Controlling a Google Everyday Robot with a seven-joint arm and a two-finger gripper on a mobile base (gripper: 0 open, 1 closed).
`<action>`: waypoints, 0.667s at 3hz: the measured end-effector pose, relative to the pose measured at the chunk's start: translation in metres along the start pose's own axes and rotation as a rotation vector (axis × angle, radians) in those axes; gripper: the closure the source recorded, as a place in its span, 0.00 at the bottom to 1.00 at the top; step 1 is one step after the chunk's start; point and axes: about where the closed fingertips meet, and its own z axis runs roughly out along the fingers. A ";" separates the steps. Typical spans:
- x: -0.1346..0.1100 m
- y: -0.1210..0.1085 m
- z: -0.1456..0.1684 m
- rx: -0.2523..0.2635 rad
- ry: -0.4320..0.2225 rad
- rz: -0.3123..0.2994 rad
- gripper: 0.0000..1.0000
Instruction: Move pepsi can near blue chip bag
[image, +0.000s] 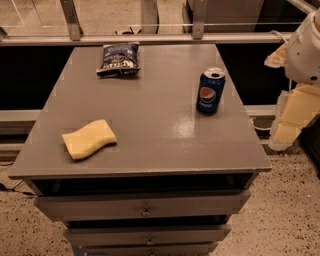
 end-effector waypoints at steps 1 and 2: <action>-0.001 -0.001 -0.001 0.005 -0.008 0.001 0.00; -0.002 -0.010 0.014 -0.006 -0.097 0.046 0.00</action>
Offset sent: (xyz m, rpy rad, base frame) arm 0.0450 -0.0002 -0.0365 0.3317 -0.0139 -0.0594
